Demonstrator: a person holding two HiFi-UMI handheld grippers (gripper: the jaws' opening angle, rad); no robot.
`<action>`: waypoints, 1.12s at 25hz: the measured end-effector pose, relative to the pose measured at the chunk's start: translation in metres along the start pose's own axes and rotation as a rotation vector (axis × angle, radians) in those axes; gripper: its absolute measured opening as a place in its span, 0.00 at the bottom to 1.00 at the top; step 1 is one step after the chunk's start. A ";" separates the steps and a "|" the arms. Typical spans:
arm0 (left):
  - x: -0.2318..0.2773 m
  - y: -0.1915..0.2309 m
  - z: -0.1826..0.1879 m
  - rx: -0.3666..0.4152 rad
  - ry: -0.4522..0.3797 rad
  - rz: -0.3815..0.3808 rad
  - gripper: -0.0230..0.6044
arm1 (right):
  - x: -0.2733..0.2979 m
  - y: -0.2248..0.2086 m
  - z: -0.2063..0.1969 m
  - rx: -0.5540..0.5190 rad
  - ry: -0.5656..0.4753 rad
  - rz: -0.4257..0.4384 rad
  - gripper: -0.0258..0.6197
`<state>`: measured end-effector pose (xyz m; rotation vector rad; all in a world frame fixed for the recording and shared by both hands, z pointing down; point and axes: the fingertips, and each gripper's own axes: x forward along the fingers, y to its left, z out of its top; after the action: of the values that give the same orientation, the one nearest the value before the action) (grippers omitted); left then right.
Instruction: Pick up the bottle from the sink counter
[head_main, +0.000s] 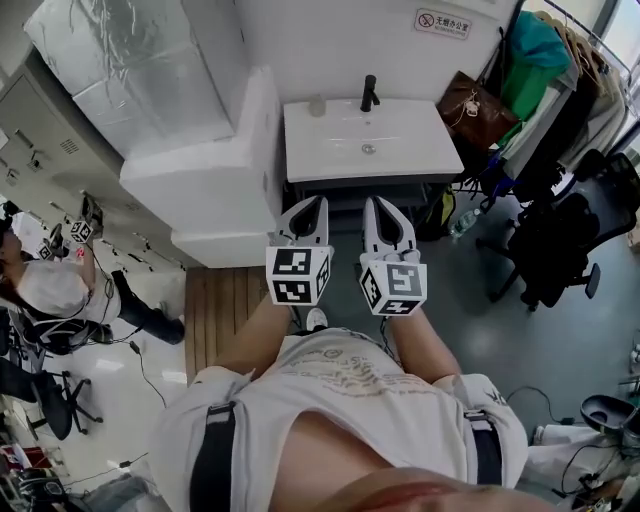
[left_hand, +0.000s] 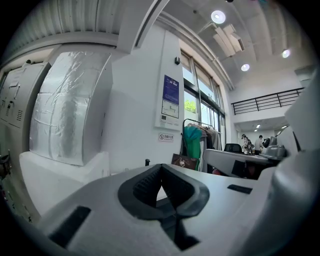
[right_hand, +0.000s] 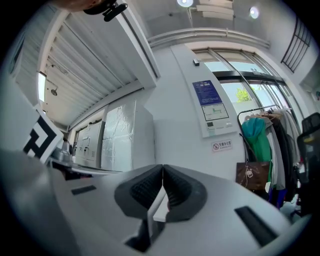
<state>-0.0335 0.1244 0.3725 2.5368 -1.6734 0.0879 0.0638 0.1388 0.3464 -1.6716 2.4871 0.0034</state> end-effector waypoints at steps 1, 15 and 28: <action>0.007 0.005 0.002 0.002 -0.001 -0.005 0.07 | 0.009 -0.002 0.000 -0.003 0.000 -0.006 0.08; 0.091 0.077 0.005 0.012 0.011 -0.034 0.07 | 0.122 -0.013 -0.016 -0.029 -0.010 -0.052 0.08; 0.123 0.108 -0.002 0.018 0.038 -0.028 0.07 | 0.165 -0.014 -0.036 -0.018 0.022 -0.034 0.08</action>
<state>-0.0845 -0.0303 0.3927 2.5542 -1.6300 0.1492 0.0112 -0.0215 0.3627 -1.7298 2.4809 0.0034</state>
